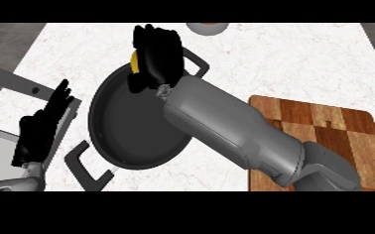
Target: Pick the lemon from the cutting board and place it in the pot
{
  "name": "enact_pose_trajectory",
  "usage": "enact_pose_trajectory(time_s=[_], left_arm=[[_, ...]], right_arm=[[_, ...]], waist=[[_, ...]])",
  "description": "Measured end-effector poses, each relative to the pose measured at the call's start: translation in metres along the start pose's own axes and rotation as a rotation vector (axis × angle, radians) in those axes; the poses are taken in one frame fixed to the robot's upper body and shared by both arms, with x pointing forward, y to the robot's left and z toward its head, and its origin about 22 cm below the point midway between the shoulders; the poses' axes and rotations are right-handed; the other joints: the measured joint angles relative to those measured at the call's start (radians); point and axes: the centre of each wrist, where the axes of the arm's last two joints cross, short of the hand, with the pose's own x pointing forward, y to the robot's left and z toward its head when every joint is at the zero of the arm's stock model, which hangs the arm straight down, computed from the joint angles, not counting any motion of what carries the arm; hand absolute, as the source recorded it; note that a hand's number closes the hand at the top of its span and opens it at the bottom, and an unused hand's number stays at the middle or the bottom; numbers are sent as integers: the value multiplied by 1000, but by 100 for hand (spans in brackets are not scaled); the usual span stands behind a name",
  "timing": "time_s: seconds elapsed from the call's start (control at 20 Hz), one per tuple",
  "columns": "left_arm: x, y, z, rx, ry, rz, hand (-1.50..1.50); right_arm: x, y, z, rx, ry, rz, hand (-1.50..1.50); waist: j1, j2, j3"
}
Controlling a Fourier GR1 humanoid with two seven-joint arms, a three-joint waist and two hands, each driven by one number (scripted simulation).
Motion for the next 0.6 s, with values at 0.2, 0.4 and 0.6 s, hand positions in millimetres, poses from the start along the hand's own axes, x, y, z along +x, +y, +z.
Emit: enact_pose_trajectory(time_s=[0.2, 0.4, 0.6], left_arm=[[5, -2, -4, -10, -13, -4, 0], [5, -9, -7, -16, -14, -6, 0], [0, -6, -7, -13, -15, -2, 0]], right_arm=[[-14, 5, -9, 34, 46, -92, -150], [-22, 11, -12, 42, 34, -168, -150], [-19, 7, -15, -6, 1, -258, -150]], waist=[[13, 5, 0], [18, 6, 0], [18, 5, 1]])
